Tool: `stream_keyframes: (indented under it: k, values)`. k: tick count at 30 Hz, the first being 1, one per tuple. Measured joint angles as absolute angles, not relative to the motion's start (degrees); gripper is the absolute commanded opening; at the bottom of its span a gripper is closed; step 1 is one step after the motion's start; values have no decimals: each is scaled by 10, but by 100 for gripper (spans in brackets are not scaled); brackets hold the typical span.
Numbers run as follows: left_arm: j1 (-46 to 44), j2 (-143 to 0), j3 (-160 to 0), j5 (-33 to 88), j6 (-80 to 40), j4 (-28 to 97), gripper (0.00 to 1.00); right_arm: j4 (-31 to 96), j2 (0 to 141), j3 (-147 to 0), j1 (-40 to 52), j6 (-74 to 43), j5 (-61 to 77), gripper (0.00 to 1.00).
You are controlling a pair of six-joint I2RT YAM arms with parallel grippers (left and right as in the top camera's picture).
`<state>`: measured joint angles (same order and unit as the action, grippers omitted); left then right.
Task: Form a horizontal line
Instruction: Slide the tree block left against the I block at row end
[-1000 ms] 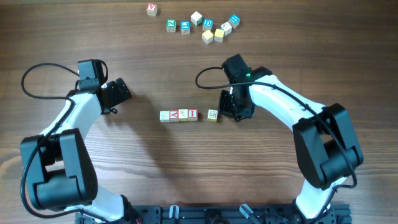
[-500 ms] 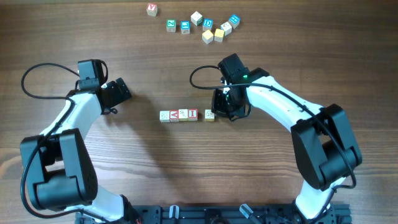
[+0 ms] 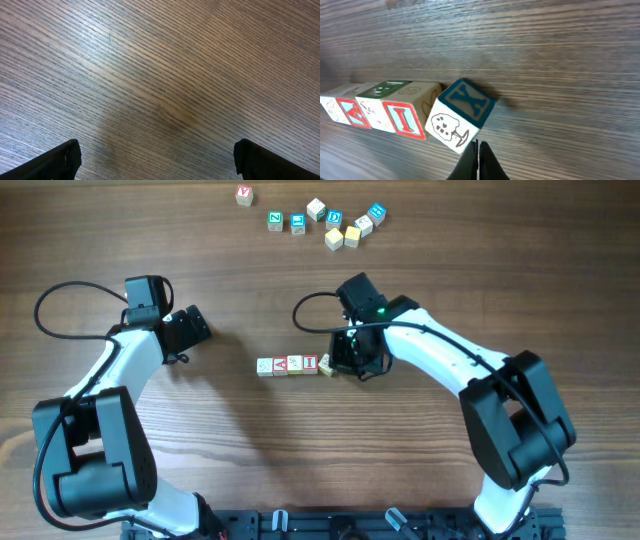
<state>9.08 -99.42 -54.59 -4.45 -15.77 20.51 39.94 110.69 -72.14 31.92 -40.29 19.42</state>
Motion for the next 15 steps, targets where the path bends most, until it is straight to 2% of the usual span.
stream_keyframes:
  k: [15]
  values:
    - [91, -994, -546, -44, -158, 205, 100, 383, 1107, -721, 319, -409, 138, 5]
